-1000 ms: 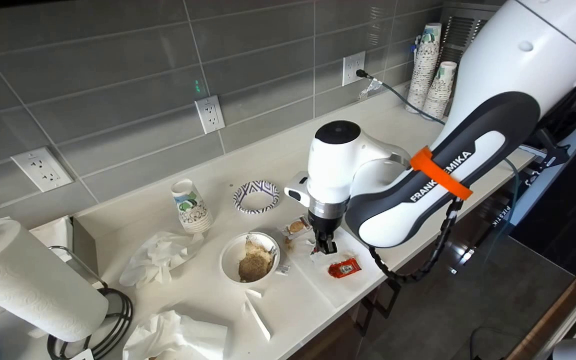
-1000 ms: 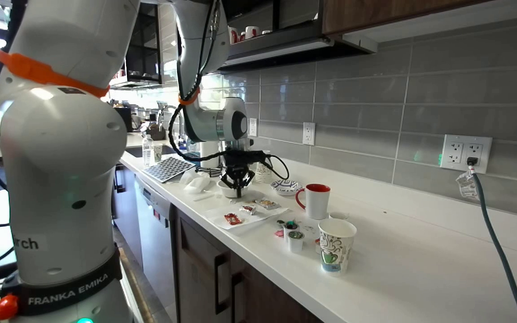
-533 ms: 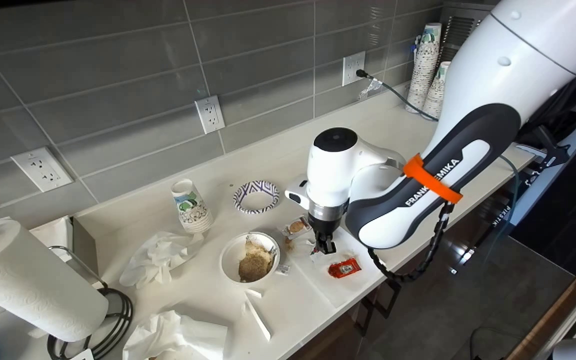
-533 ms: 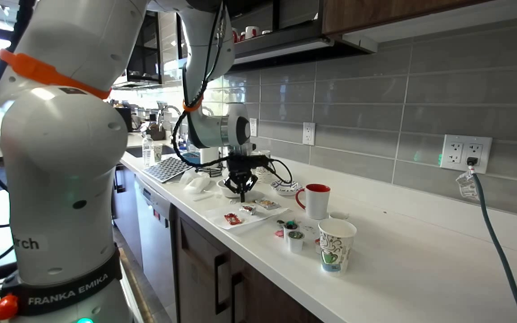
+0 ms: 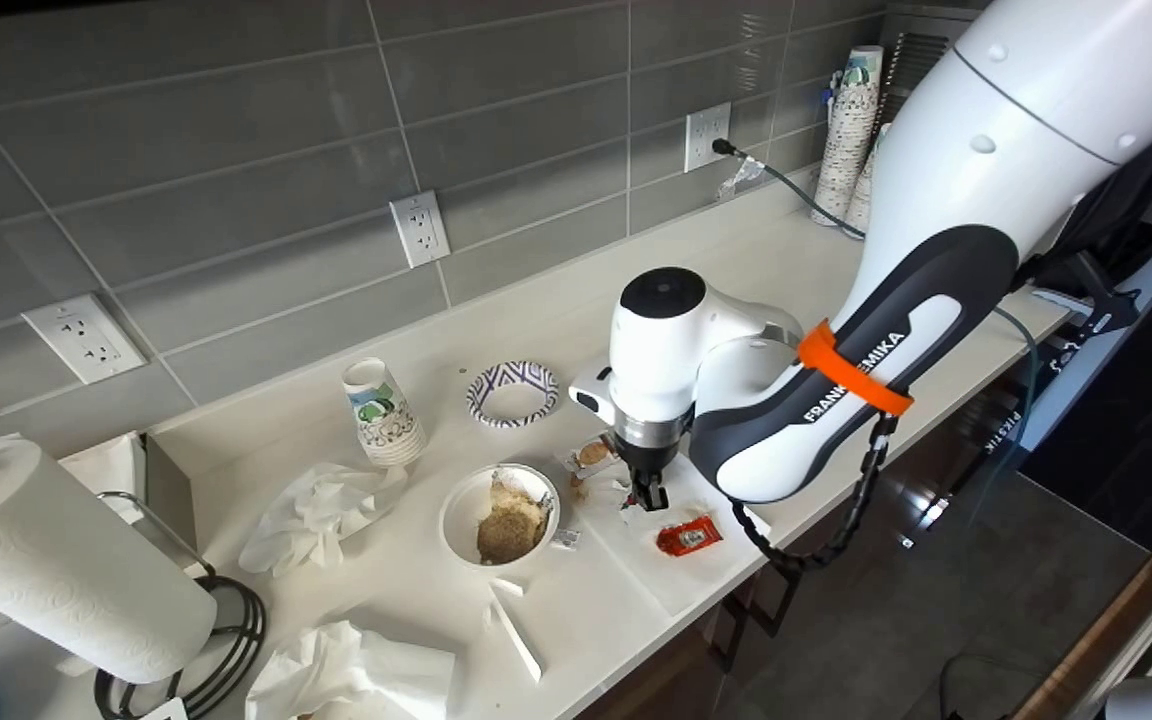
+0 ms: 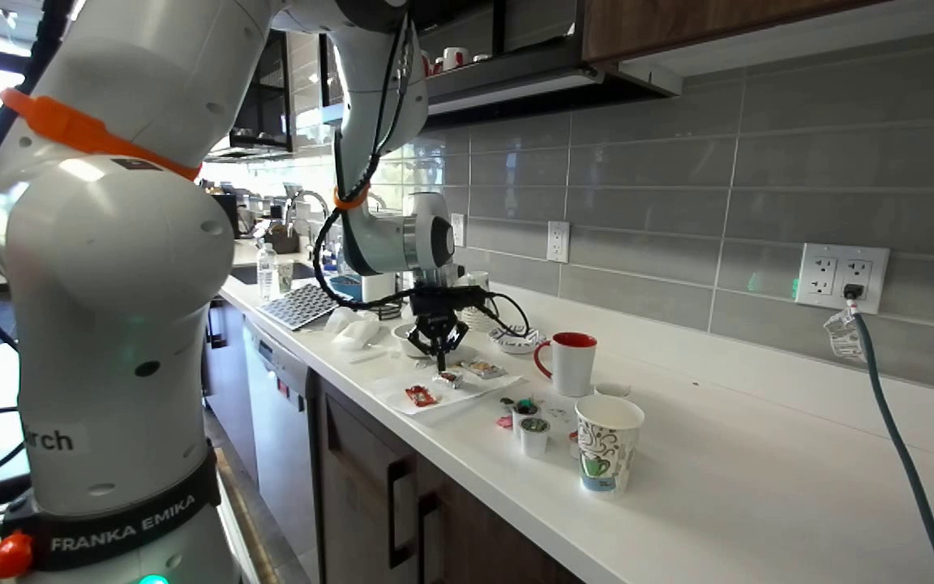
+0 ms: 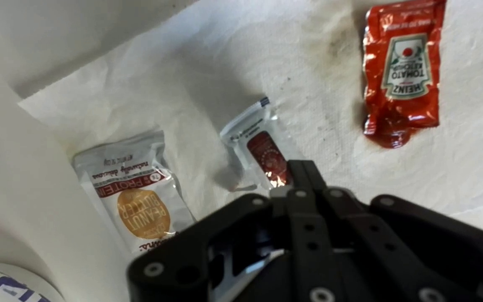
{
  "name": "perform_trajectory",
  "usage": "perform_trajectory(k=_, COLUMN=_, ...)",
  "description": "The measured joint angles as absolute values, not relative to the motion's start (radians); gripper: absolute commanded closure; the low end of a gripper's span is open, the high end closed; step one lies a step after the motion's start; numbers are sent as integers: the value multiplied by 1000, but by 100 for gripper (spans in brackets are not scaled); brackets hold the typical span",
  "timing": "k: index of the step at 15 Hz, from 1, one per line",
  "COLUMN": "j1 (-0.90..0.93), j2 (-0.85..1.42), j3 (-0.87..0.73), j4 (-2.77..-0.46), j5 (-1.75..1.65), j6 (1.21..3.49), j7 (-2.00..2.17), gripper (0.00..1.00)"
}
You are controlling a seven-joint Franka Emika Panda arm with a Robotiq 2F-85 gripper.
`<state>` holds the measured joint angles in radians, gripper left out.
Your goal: Squeeze the sauce out of the white sachet in the middle on the napkin
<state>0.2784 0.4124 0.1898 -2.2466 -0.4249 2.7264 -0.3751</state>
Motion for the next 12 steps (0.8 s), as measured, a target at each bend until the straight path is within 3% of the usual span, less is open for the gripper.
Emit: perform_trajectory(k=12, j1=336, j2=471, j3=122, j4=-2194, j5=-492, j6=2753, j7=-243, gripper=100)
